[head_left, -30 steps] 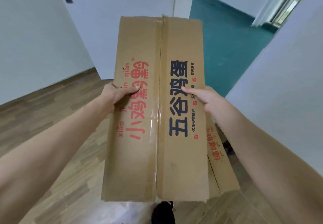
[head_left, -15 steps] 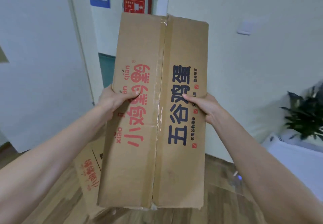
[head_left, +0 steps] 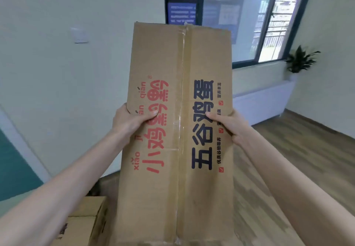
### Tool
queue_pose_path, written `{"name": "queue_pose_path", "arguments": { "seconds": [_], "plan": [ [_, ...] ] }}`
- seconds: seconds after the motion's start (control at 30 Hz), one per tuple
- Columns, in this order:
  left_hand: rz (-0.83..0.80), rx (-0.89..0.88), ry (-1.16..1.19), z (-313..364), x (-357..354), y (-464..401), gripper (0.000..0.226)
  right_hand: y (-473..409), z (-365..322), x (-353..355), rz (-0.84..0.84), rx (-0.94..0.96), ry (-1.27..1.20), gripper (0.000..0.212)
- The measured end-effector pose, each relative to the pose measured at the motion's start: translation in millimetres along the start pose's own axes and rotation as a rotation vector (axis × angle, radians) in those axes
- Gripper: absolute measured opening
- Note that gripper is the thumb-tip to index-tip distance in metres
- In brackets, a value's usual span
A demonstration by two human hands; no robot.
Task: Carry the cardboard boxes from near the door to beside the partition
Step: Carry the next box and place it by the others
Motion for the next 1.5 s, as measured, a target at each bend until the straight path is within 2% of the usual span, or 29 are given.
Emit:
{"name": "queue_pose_path", "arguments": {
  "seconds": [0.03,0.13,0.23,0.3,0.43,0.6,0.67,0.77,0.93,1.17,1.27,1.4,1.5],
  "plan": [
    [-0.009,-0.002,0.002,3.6,-16.8,1.9,0.072,-2.2,5.4,16.3,0.018,-0.006,0.007,0.06],
    [-0.18,-0.01,-0.023,9.9,-170.4,9.0,0.065,3.8,29.5,161.9,0.18,-0.02,-0.014,0.058],
    [-0.325,-0.014,-0.012,15.3,-296.4,26.9,0.058,18.4,51.8,278.3,0.316,-0.029,0.004,0.051],
    [-0.43,-0.009,-0.013,18.9,-386.8,45.3,0.063,33.9,68.8,362.4,0.424,-0.051,-0.018,0.053],
    [-0.573,0.001,-0.027,21.0,-532.8,74.9,0.091,62.2,94.4,491.4,0.565,-0.069,-0.059,0.056],
    [-0.739,-0.025,-0.029,19.2,-699.7,105.0,0.096,72.8,128.1,628.1,0.732,-0.099,-0.073,0.056],
    [-0.795,-0.022,-0.021,16.2,-768.2,110.6,0.091,64.6,140.9,682.1,0.783,-0.11,-0.076,0.057],
    [-0.842,-0.021,-0.012,13.6,-873.8,105.4,0.086,37.9,154.0,765.1,0.84,-0.124,-0.05,0.056],
    [-0.919,0.023,0.001,19.9,-1038.6,82.4,0.103,-21.4,158.8,900.2,0.912,-0.169,-0.035,0.055],
    [-0.995,0.032,-0.045,44.3,-1230.3,63.7,0.088,-91.1,163.4,1057.6,0.984,-0.197,-0.067,0.054],
    [-1.021,0.03,-0.079,40.5,-1319.1,51.6,0.081,-132.3,183.7,1126.5,1.012,-0.197,-0.104,0.053],
    [-1.028,0.053,-0.123,26.6,-1453.1,26.0,0.092,-203.3,226.0,1231.8,1.024,-0.219,-0.154,0.056],
    [-1.009,0.066,-0.157,21.6,-1544.7,5.9,0.088,-259.2,252.2,1309.9,0.998,-0.243,-0.182,0.06]
  ]
}}
Point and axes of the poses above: each hand's wrist, its own y-axis away from the middle knuckle, its own x-axis out of the back of the hand, z = x × y, the point moved 4 cm from there along -y, towards the middle knuckle, and after that the axes turned 6 degrees about y, right-handed, at the moved point
